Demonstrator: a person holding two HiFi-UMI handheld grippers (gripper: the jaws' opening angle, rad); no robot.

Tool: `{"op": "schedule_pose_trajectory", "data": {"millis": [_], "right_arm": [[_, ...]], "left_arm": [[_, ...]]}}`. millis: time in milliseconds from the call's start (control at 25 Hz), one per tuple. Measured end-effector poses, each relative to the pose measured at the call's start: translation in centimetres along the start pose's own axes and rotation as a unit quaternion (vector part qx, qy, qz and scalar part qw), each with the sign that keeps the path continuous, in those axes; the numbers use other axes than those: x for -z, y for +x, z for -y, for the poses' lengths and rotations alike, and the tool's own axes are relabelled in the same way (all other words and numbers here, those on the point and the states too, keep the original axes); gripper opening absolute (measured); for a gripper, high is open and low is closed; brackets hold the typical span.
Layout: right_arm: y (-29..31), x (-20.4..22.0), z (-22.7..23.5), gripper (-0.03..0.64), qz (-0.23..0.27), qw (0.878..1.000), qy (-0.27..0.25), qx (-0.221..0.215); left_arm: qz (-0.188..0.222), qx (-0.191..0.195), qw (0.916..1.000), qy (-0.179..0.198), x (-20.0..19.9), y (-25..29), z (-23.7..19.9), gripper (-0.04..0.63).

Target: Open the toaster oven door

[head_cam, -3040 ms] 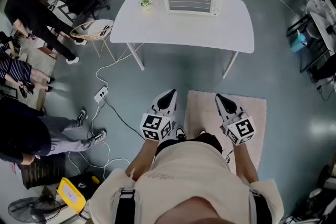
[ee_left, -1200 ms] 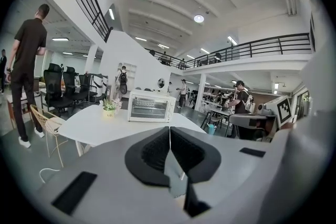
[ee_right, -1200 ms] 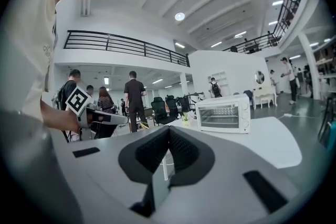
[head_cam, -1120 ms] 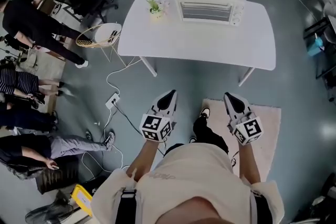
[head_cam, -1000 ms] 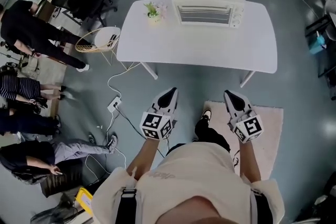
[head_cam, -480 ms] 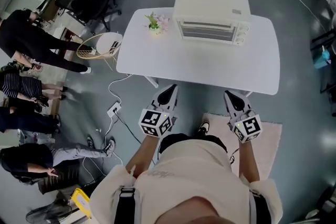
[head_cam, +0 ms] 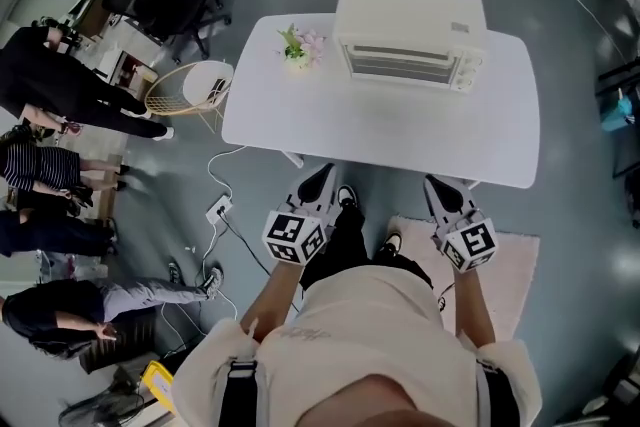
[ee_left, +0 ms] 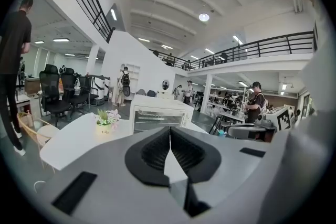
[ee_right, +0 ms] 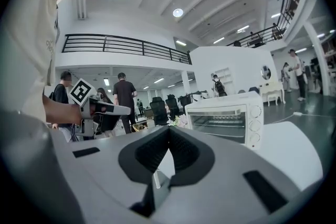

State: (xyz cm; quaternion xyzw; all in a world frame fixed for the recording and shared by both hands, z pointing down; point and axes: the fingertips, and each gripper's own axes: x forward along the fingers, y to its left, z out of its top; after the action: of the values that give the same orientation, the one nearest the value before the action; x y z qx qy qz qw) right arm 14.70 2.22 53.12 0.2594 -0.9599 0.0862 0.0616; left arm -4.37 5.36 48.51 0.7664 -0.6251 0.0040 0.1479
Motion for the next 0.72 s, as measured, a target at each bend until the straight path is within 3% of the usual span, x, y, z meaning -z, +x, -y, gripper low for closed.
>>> {"op": "schedule_pose_trajectory", "data": {"millis": [240, 720], "right_arm": [[2.0, -0.8, 1.9, 0.006, -0.008, 1.000, -0.001, 0.027], [12.2, -4.9, 7.4, 0.006, -0.009, 0.996, -0.010, 0.088]], "left_arm": [[0.001, 0.029, 0.9996, 0.004, -1.0, 3.7, -1.7, 0.021], [0.021, 0.083, 0.9956, 0.037, -6.1, 14.0, -10.0, 0.021]]}}
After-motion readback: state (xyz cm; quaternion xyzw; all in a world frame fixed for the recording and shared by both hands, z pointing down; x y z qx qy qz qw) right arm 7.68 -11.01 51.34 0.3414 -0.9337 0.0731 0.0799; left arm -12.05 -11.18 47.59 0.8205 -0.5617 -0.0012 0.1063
